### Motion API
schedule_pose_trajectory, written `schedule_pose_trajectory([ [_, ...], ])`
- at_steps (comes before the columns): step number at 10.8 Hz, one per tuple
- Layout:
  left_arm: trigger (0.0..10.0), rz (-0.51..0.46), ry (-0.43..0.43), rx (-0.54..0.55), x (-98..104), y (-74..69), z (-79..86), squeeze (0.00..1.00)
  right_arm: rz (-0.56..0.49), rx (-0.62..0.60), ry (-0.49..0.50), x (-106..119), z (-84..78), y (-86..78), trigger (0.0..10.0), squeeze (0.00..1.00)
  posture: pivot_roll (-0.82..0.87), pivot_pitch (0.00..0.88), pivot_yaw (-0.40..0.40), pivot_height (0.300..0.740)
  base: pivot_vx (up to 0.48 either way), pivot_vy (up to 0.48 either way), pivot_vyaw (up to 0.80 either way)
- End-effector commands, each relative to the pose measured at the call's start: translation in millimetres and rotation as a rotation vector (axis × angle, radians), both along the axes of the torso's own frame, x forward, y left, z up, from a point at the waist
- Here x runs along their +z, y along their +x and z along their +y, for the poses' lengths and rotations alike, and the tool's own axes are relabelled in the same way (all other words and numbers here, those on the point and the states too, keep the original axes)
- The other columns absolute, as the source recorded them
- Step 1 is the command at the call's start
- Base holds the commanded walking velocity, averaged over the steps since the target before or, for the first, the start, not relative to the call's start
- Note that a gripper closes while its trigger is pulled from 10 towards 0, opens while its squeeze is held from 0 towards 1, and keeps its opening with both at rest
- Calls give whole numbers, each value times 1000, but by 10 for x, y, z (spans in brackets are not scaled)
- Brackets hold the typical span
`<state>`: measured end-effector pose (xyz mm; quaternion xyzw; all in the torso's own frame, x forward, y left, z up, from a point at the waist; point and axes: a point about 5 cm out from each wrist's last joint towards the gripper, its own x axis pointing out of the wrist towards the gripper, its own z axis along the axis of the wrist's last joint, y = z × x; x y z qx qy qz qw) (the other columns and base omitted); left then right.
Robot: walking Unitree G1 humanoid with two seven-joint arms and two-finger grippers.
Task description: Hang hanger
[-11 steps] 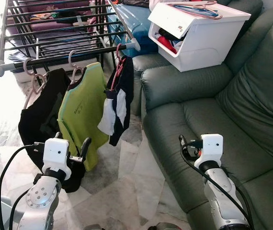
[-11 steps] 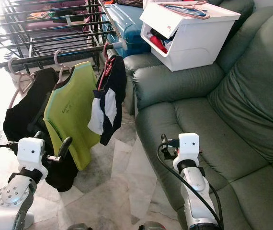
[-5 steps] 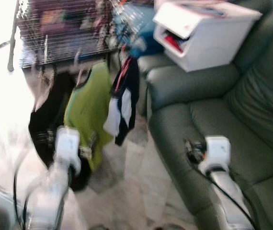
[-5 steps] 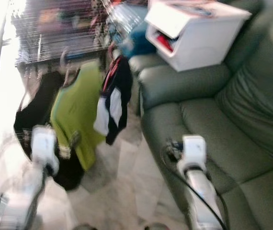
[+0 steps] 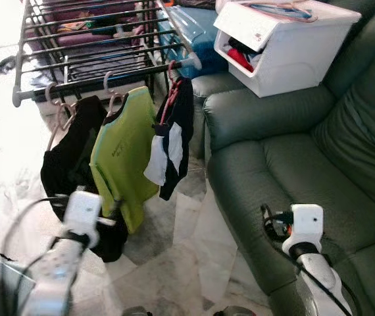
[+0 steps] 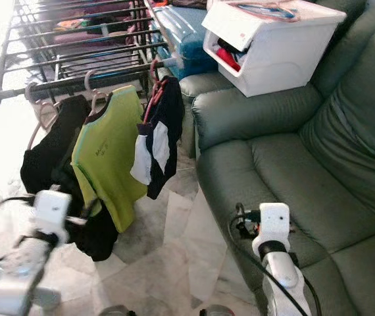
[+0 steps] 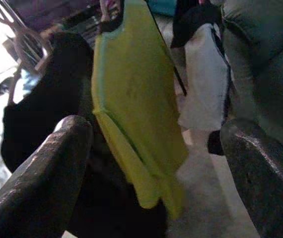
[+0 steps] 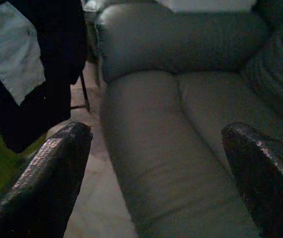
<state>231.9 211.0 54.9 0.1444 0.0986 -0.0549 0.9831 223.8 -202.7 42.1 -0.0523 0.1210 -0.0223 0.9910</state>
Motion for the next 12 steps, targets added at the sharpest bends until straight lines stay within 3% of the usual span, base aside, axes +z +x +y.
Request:
schedule_pose_trajectory([
  [1,10000,-26,44,4,50,59,34,0,-55,27,-44,148,49,114,10000,0,-48,0,62,740,0,0,0],
  [4,10000,-81,33,69,185,154,-38,0,-86,36,-63,228,-25,242,10000,0,-29,0,48,740,0,0,800],
  [5,10000,-70,-5,91,182,129,-38,0,-85,-4,-55,232,-58,261,10000,0,-29,4,43,740,0,0,800],
  [6,10000,-35,-9,65,83,62,-95,0,-86,-41,18,195,-65,217,10000,0,-20,0,19,740,0,0,0],
  [7,10000,-21,-13,31,43,37,-145,0,-98,-16,21,176,-20,161,10000,0,-13,0,11,740,0,0,0],
  [10,10000,12,-27,1,-32,40,-242,0,-37,-24,-10,34,16,116,10000,0,-27,0,14,740,0,480,0],
  [12,10000,-16,-35,-20,10,123,-333,0,-88,-59,-125,164,-64,322,10000,0,-43,0,21,740,0,480,0],
])
